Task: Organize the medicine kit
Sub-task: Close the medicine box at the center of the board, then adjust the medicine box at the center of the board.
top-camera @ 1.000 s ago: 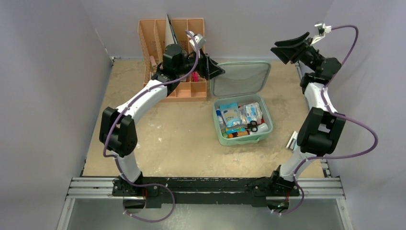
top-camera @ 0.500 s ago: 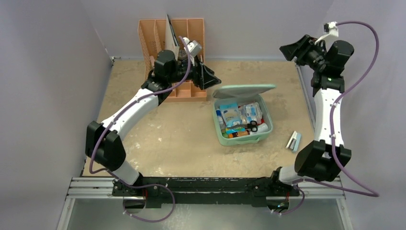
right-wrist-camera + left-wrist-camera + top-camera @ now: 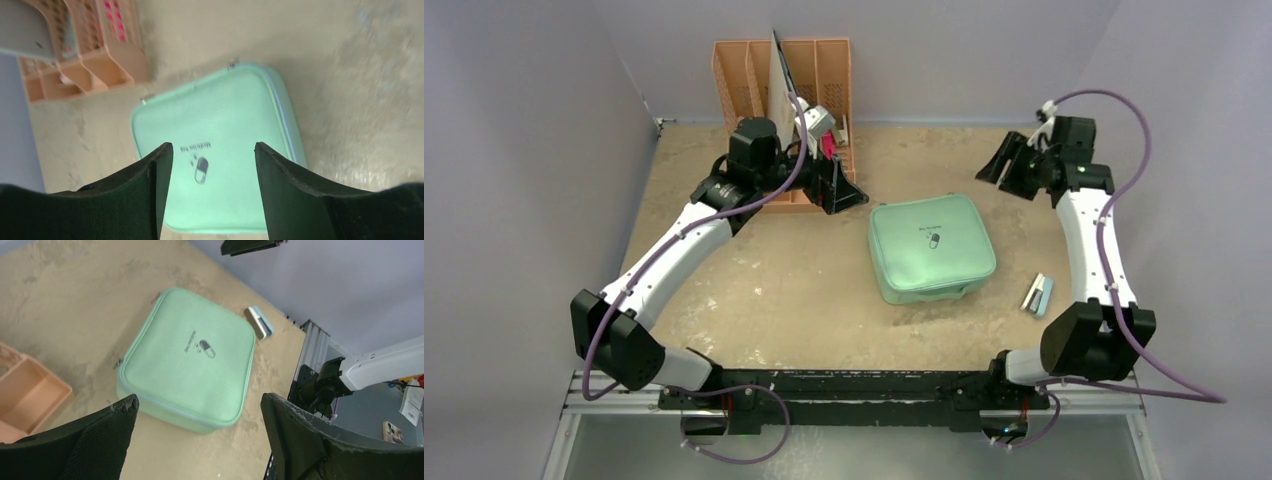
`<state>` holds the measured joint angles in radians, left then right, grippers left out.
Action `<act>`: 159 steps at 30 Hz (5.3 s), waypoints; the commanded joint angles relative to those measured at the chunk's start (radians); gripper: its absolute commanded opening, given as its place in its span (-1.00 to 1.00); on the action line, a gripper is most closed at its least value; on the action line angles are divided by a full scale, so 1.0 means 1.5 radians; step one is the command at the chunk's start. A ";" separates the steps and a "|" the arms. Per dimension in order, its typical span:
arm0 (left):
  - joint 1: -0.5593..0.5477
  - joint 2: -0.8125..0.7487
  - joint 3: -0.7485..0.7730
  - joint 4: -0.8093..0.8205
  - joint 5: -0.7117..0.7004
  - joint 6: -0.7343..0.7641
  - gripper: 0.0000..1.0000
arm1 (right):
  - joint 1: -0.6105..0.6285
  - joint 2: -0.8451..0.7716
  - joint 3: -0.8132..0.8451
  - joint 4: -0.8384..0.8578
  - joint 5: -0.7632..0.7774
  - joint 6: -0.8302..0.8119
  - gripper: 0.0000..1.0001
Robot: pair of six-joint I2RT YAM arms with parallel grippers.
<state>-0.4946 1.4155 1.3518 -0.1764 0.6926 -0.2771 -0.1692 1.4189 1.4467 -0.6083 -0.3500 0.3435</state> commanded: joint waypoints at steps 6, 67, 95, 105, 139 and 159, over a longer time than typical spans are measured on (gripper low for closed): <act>-0.004 -0.014 -0.028 -0.194 -0.090 0.079 1.00 | 0.028 0.008 -0.114 -0.078 0.067 -0.068 0.40; -0.003 0.251 -0.075 0.059 -0.012 -0.028 0.47 | 0.108 -0.026 -0.154 -0.034 -0.003 0.062 0.58; -0.148 0.055 -0.292 0.132 -0.015 -0.163 0.31 | 0.108 -0.264 -0.437 -0.060 0.189 0.203 0.27; -0.142 -0.012 -0.230 -0.085 -0.174 -0.082 0.44 | 0.108 -0.203 -0.439 0.061 0.067 0.078 0.21; -0.047 0.092 -0.269 -0.016 0.050 0.772 0.16 | 0.157 -0.124 -0.394 0.069 0.066 0.055 0.22; -0.109 0.112 -0.317 0.053 -0.055 0.714 0.16 | 0.158 -0.205 -0.446 0.090 0.017 0.144 0.20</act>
<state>-0.6437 1.5795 0.8986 -0.1802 0.6052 0.8169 0.0608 1.1496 0.7799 -0.4782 -0.2874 0.5274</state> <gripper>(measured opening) 0.585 0.604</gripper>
